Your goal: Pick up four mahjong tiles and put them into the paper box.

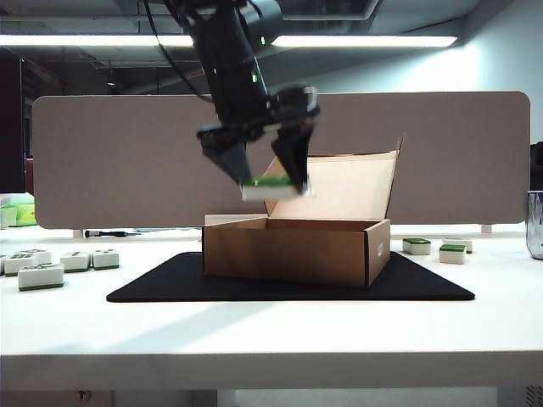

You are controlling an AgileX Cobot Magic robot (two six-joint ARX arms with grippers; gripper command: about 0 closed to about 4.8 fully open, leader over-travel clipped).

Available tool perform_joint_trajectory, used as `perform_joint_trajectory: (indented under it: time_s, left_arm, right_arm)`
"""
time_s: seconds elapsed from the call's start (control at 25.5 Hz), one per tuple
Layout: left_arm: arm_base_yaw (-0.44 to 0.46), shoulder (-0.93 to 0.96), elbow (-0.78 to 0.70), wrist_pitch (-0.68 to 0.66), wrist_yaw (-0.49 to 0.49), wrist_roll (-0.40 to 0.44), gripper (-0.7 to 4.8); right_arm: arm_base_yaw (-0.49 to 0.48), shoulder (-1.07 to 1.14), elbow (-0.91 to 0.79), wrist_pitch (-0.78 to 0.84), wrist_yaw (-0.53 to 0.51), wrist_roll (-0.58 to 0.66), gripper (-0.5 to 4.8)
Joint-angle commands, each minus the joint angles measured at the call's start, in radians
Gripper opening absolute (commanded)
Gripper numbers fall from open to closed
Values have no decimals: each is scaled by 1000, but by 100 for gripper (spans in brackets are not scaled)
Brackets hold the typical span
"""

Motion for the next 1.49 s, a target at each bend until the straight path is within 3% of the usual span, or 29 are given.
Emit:
perform_joint_trajectory:
  time_s: [0.04,0.74,0.82,1.06,1.18,1.49]
  left_arm:
    - [0,45,2,23,-3,4,336]
    - [0,134,2,60,0,3,348]
    - [0,134,2,59,0,4,378]
    - [0,135,2,69,0,5,383]
    - [0,139,2,69,0,4,446]
    - [0,141,2,77,0,4,446]
  right_arm:
    - [0,-12,2,15,-1,-3,-1]
    - [0,-12,2,16,-1,-3,-1]
    - [0,-12,2,15,-1,-3,-1]
    - [0,-12,2,15,-1,-3,-1]
    - [0,-12,2,15,-2,-3,-1]
    - [0,-12,2,15,-2,-3,-1]
